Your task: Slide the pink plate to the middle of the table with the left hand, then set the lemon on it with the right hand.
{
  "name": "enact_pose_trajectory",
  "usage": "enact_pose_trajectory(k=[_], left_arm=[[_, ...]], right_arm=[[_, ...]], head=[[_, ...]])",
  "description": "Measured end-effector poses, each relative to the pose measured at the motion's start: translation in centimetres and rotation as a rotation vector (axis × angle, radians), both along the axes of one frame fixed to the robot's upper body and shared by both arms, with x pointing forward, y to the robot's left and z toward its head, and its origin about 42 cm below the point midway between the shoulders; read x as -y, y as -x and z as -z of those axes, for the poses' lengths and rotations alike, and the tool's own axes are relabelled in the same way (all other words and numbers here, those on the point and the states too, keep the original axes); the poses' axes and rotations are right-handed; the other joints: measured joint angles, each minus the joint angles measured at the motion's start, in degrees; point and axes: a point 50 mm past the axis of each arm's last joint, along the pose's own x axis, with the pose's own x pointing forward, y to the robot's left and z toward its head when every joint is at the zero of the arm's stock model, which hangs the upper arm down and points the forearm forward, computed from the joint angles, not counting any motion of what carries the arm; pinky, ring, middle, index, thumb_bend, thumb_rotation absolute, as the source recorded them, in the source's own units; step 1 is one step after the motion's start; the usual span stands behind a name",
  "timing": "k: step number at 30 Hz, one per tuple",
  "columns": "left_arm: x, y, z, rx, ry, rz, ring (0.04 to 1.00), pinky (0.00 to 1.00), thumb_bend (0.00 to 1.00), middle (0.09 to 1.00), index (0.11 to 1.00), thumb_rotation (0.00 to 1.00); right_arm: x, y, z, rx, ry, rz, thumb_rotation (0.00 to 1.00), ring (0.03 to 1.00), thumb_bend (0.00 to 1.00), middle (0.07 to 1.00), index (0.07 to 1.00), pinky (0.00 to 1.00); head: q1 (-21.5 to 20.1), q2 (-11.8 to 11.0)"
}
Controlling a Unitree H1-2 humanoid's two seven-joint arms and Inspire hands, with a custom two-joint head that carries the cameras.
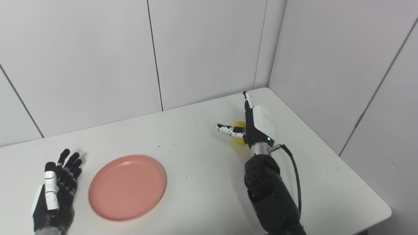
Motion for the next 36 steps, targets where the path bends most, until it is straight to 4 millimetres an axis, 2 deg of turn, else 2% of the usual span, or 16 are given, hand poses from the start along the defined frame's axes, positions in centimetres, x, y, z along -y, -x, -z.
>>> enact_pose_trajectory(k=[7, 18, 26, 30, 34, 35, 36], left_arm=[[0.0, 0.0, 0.0, -0.001, 0.0, 0.0, 0.946, 1.0, 0.61, 0.928, 0.941, 1.0], [0.0, 0.3, 0.0, 0.002, 0.001, 0.0, 0.947, 1.0, 0.6, 0.927, 0.937, 1.0], [0.0, 0.5, 0.0, 0.003, 0.001, 0.002, 0.945, 1.0, 0.61, 0.927, 0.938, 1.0], [0.0, 0.5, -0.1, 0.003, 0.001, 0.003, 0.95, 1.0, 0.61, 0.93, 0.94, 1.0], [0.0, 0.5, -0.1, 0.001, 0.0, 0.005, 0.947, 1.0, 0.62, 0.93, 0.94, 1.0], [0.0, 0.5, -0.1, 0.002, 0.0, 0.005, 0.948, 1.0, 0.61, 0.929, 0.941, 1.0], [0.0, 0.5, -0.1, 0.002, 0.0, 0.005, 0.948, 1.0, 0.61, 0.929, 0.94, 1.0]], right_arm=[[0.4, -0.7, 0.9, -0.049, -0.028, 0.012, 0.34, 0.897, 0.89, 0.919, 0.92, 0.81], [0.5, -1.0, 2.1, -0.11, -0.07, 0.019, 0.24, 0.913, 0.87, 0.931, 0.921, 0.81], [0.2, -1.0, 2.4, -0.121, -0.074, 0.009, 0.18, 0.875, 0.83, 0.898, 0.886, 0.78], [0.2, -1.2, 2.8, -0.135, -0.078, 0.014, 0.09, 0.769, 0.8, 0.809, 0.821, 0.67], [0.2, -1.2, 2.6, -0.122, -0.075, 0.026, 0.01, 0.717, 0.77, 0.773, 0.793, 0.61], [0.2, -1.3, 2.6, -0.119, -0.076, 0.028, 0.0, 0.632, 0.72, 0.737, 0.773, 0.52], [0.2, -1.2, 2.6, -0.117, -0.079, 0.03, 0.0, 0.603, 0.69, 0.725, 0.764, 0.49]], head=[[0.1, 0.1], [0.4, 0.3], [0.3, 0.4], [0.4, 0.4], [0.3, 0.4], [0.4, 0.4], [0.4, 0.4]])
